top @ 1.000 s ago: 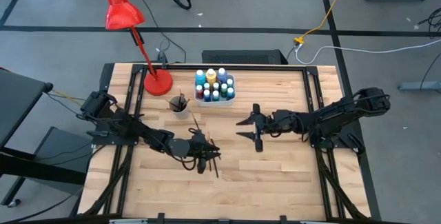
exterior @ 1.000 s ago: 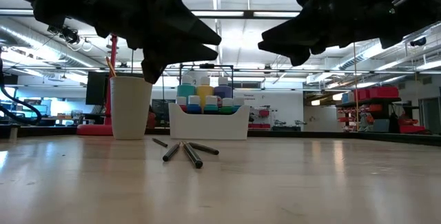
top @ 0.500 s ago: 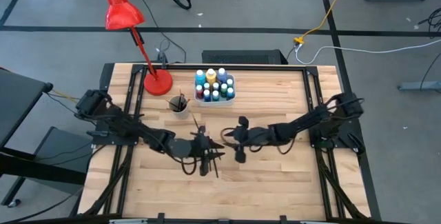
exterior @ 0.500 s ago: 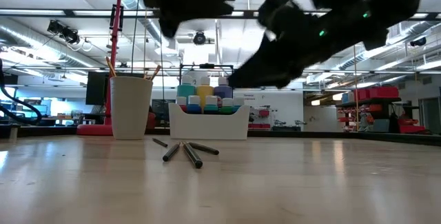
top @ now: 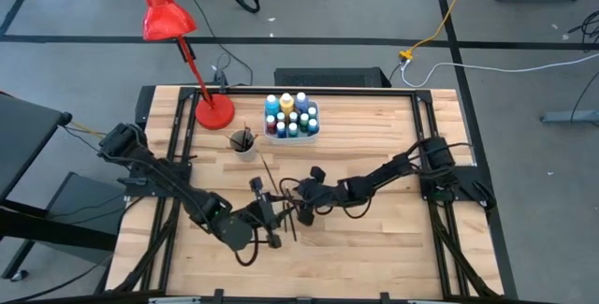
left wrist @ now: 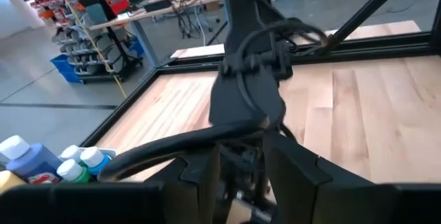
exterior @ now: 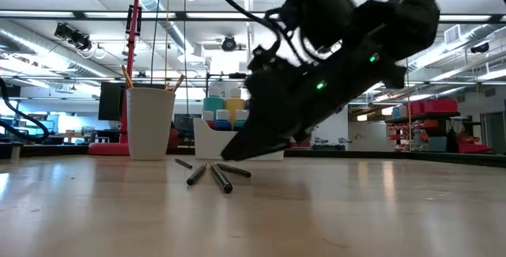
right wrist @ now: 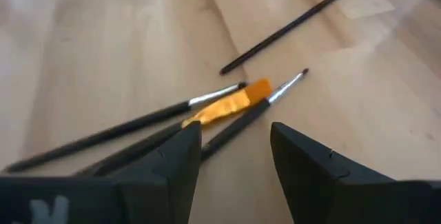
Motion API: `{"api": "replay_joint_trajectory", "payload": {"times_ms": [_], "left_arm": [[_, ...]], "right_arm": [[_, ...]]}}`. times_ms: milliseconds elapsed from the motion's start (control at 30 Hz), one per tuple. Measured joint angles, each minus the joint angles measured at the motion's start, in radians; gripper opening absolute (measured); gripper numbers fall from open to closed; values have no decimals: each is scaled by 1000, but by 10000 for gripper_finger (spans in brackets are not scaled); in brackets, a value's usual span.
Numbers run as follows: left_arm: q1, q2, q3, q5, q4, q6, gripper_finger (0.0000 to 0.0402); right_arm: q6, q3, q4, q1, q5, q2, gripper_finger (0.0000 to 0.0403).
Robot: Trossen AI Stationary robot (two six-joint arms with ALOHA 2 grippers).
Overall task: Pick & Place Paint Supplies
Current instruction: Put the black paint brush into the white cup
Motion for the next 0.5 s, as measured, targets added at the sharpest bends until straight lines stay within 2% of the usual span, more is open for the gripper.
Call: {"api": "replay_joint_trajectory", "payload": {"times_ms": [100, 500], "left_arm": [[-2, 0, -1, -2, 5, 0, 121], [-2, 0, -1, 2, 22, -2, 121]], "right_arm": [[16, 4, -37, -2, 52, 4, 178], [11, 4, -37, -5, 47, 7, 178]]}}
